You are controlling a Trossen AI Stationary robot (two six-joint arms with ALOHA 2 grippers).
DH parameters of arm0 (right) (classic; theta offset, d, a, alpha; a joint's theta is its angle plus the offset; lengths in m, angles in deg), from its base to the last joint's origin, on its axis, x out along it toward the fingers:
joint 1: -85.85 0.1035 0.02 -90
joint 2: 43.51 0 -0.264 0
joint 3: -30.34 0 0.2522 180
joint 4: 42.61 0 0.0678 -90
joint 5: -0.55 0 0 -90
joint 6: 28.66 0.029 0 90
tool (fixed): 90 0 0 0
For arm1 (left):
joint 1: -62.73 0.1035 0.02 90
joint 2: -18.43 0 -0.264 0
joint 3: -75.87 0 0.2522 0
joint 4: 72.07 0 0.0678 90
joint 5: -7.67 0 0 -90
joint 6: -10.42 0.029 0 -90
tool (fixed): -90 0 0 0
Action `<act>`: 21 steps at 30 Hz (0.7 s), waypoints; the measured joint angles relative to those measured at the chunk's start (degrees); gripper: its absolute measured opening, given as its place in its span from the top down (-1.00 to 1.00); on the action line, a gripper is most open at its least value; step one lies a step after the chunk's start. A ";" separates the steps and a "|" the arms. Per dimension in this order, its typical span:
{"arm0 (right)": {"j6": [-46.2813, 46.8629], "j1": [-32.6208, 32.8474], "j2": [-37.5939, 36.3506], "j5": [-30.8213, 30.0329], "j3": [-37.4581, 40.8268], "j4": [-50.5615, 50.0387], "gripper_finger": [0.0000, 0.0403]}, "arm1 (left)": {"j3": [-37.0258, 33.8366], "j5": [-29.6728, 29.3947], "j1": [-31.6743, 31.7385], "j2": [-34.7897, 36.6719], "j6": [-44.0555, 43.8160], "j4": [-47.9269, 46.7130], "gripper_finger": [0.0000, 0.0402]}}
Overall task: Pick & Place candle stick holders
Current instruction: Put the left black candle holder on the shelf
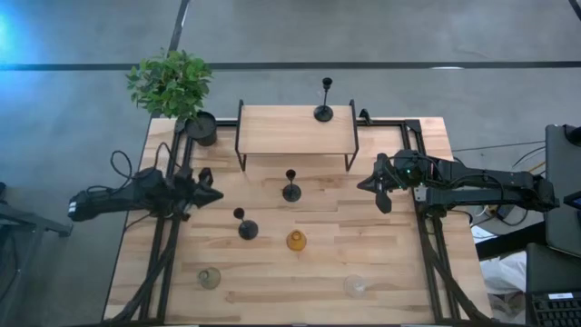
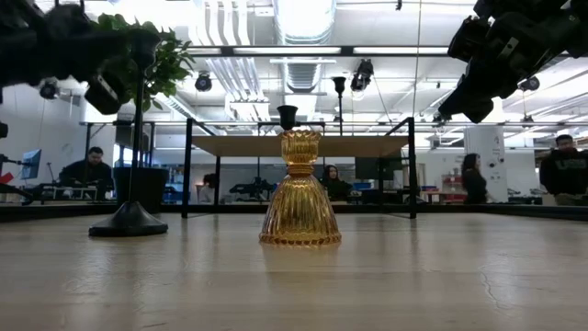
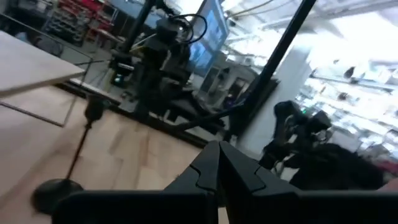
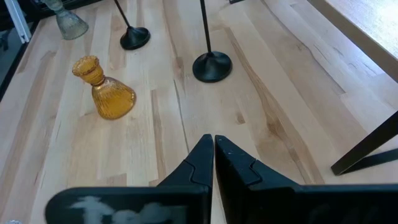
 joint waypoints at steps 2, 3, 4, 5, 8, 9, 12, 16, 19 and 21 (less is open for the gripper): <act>0.02 0.00 0.00 -0.02 0.00 -0.03 0.94 | 2.15 0.05 -0.52 -2.10 3.13 -5.43 0.93; 0.02 0.00 0.04 -0.02 0.00 -0.01 0.94 | 3.23 0.07 -0.79 -3.02 5.03 -8.72 0.93; 0.01 0.00 0.14 -0.02 0.00 0.03 0.94 | 4.46 0.26 -1.01 -4.04 6.70 -10.96 0.93; 0.02 0.00 0.17 -0.02 0.00 -0.01 0.94 | 5.71 0.74 -1.27 -5.09 8.30 -12.79 0.93; 0.02 0.00 0.30 -0.02 0.00 0.05 0.94 | 8.04 3.70 -2.38 -8.28 13.62 -18.54 0.93; 0.02 0.00 0.32 -0.02 0.00 -0.03 0.94 | 8.39 4.65 -2.91 -9.50 15.63 -19.67 0.93; 0.02 0.00 0.33 -0.02 0.00 0.00 0.94 | 8.92 5.51 -4.76 -12.97 22.66 -22.11 0.93; 0.01 0.00 0.33 -0.02 0.00 -0.01 0.94 | 8.74 0.77 -6.10 -17.49 27.58 -23.41 0.93; 0.02 0.00 0.37 -0.02 0.00 -0.02 0.94 | 7.87 -1.04 -6.14 -19.58 26.46 -19.68 0.93; 0.02 0.00 0.37 -0.02 0.00 -0.02 0.94 | 6.86 -1.04 -6.14 -20.43 24.58 -16.03 0.93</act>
